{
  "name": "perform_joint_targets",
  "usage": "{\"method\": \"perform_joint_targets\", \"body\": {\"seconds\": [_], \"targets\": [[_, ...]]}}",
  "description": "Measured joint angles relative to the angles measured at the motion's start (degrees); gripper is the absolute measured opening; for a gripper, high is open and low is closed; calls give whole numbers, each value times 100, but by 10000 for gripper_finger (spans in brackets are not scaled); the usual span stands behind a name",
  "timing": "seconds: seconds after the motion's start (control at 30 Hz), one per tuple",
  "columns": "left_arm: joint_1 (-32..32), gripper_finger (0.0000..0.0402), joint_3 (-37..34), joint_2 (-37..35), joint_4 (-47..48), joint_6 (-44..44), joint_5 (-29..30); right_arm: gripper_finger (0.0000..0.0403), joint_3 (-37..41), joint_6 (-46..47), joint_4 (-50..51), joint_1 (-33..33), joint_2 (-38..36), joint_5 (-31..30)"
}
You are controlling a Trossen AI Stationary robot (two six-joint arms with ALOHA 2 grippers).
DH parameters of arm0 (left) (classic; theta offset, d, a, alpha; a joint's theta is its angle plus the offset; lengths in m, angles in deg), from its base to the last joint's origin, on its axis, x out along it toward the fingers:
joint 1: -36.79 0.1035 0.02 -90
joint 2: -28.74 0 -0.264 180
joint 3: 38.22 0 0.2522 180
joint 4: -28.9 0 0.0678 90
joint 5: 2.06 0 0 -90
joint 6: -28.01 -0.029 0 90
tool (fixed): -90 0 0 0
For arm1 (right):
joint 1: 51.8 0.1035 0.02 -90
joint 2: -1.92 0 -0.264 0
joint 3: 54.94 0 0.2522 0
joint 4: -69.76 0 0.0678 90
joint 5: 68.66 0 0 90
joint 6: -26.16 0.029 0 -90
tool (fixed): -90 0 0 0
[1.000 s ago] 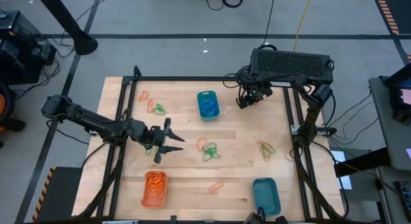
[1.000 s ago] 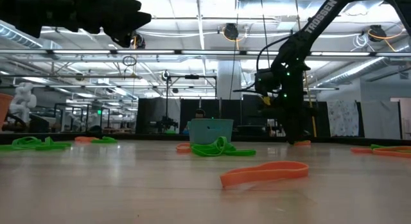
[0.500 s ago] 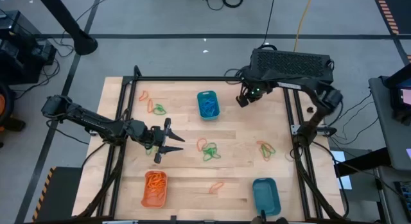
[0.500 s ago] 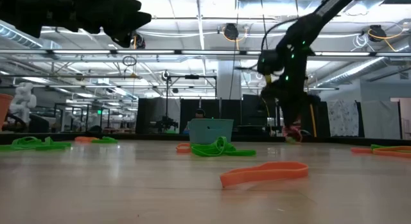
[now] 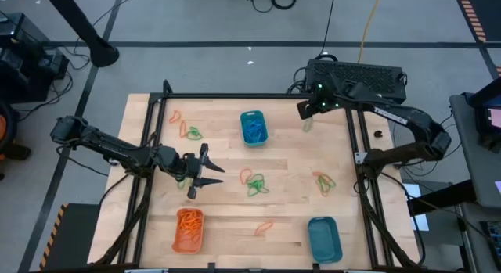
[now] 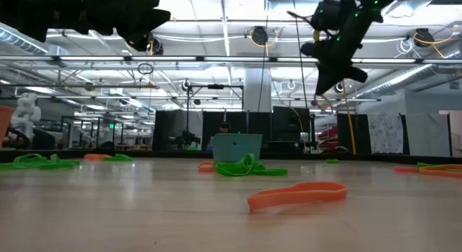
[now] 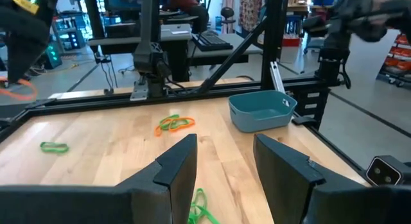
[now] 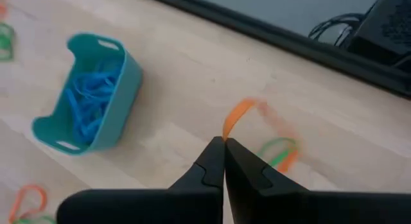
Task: Sort rubber bands into baskets
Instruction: Put the orange rubber band into the orange bin
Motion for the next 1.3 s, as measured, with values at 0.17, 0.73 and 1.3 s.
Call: {"method": "perform_joint_targets", "body": {"seconds": [0.17,0.73,1.3], "targets": [[0,161,0,58,-54,-264,63,0,0,13,-608,639,-199,1062],[0,161,65,1764,-2354,-652,398,0,-11,93,-3280,4080,635,1157],[-48,229,565,2773,-2365,-1060,290,0,-9,239,-4581,4770,1742,1174]]}}
